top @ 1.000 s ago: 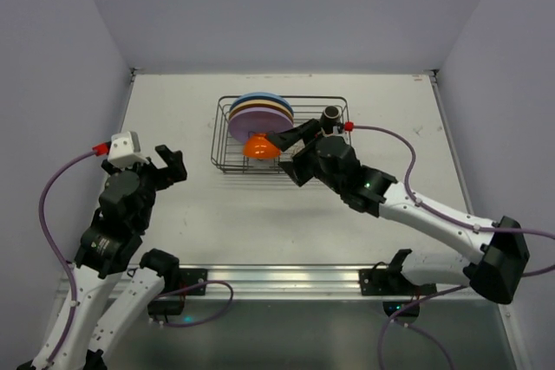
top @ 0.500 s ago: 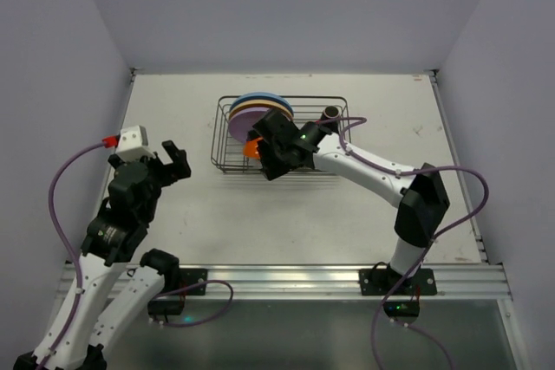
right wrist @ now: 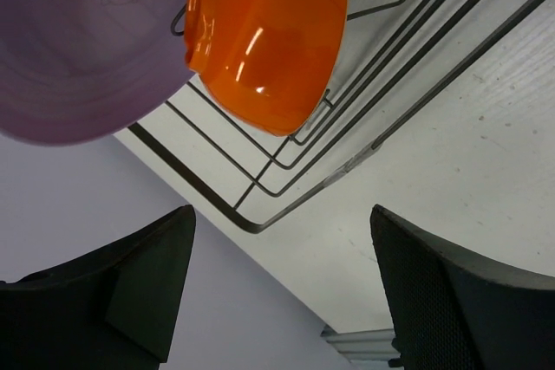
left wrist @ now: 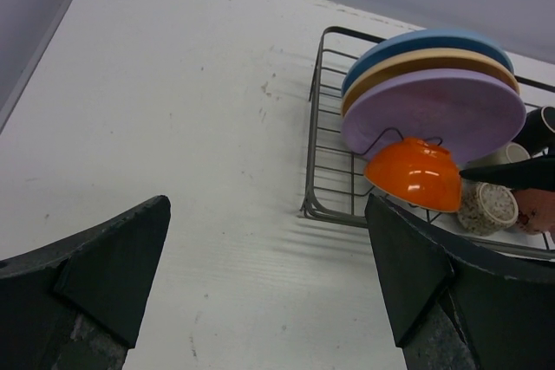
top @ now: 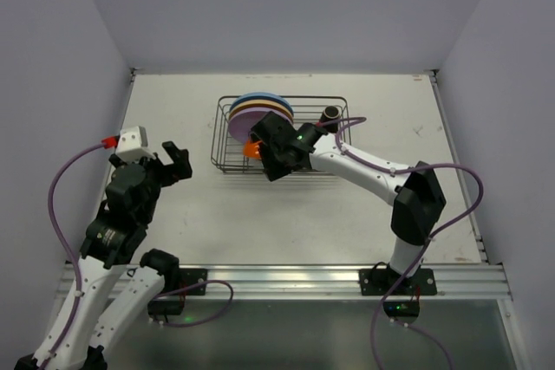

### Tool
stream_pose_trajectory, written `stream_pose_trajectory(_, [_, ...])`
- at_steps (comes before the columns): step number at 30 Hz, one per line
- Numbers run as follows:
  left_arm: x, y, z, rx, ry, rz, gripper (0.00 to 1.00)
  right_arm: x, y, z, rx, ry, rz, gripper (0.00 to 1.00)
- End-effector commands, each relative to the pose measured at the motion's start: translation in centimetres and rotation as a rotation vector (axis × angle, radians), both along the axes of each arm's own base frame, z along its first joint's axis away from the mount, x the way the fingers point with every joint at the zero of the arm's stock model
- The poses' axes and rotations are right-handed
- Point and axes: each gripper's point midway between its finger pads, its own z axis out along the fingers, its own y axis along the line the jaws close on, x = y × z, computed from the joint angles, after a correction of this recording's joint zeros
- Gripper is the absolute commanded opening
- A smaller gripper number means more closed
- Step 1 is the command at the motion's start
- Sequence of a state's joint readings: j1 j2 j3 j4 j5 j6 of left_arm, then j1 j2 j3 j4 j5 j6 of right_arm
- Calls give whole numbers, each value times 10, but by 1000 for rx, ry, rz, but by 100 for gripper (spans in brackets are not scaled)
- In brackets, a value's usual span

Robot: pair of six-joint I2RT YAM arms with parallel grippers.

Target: Unload the mixed dishes from the dish rack

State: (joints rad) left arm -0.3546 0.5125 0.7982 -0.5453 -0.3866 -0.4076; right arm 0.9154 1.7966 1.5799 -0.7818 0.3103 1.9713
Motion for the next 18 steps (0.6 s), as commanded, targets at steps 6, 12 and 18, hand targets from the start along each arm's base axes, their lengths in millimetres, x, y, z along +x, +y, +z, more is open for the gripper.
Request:
stream_pose_trajectory(6, [2, -4, 8, -10, -46, -28, 100, 45, 1, 24, 208, -33, -408, 83])
stream_pose_trajectory(12, [2, -5, 7, -11, -45, -34, 100, 57, 5, 30, 220, -53, -417, 83])
stream_pose_trajectory(18, [2, -7, 7, -10, -44, -45, 100, 63, 4, 13, 215, -39, -445, 83])
